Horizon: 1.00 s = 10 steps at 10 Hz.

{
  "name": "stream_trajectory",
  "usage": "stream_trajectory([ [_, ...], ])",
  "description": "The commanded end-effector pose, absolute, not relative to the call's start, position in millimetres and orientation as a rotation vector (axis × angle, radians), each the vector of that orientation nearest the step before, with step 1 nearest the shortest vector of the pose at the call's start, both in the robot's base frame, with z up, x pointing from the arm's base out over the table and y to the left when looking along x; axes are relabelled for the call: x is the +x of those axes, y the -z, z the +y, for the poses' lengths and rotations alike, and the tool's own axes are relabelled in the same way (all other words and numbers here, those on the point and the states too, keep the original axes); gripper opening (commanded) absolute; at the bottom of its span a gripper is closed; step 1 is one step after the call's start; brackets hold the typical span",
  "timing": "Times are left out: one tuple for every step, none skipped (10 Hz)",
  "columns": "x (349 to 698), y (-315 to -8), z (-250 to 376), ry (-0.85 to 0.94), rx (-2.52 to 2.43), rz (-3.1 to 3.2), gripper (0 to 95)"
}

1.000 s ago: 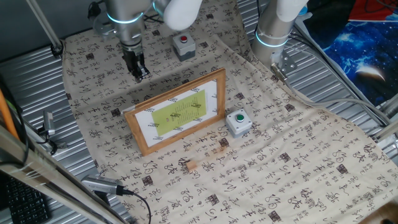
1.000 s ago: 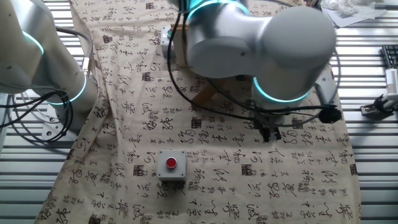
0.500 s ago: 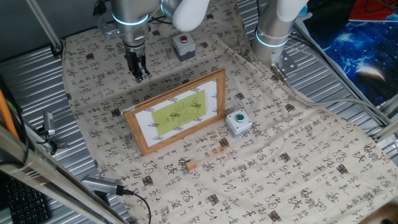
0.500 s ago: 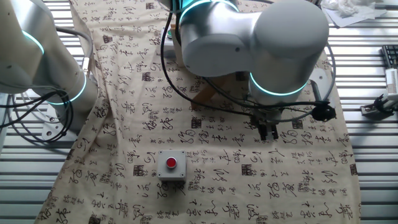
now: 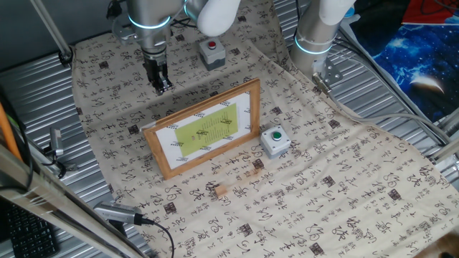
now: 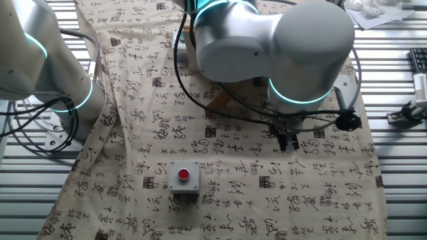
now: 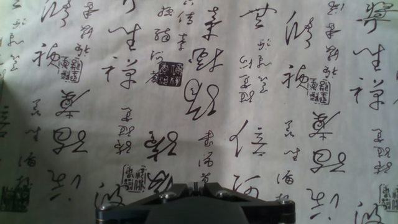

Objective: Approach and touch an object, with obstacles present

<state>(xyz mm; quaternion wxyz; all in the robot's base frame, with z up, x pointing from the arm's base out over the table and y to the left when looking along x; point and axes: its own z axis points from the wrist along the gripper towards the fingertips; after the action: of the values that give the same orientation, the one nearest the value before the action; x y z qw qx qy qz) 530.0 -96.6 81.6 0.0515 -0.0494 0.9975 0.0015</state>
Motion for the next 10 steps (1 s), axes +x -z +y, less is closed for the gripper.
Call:
stream_trajectory([
  [531.2,-80.9,-96.9,-0.010,-0.164,3.030,0.0],
  [531.9,-80.5,-97.3,-0.021,-0.170,3.030,0.0],
  [532.0,-80.4,-97.3,-0.028,-0.167,3.033,0.0],
  [532.0,-80.2,-97.4,-0.030,-0.169,3.035,0.0],
  [532.0,-79.9,-97.4,-0.039,-0.168,3.037,0.0],
  [531.9,-80.1,-97.4,-0.060,-0.165,3.035,0.0],
  [532.0,-80.3,-97.4,-0.060,-0.168,3.036,0.0],
  [531.9,-81.5,-97.1,-0.060,-0.167,3.038,0.0],
  [532.2,-85.3,-96.4,-0.057,-0.163,3.041,0.0],
  [532.7,-85.6,-96.6,-0.059,-0.161,3.038,0.0],
])
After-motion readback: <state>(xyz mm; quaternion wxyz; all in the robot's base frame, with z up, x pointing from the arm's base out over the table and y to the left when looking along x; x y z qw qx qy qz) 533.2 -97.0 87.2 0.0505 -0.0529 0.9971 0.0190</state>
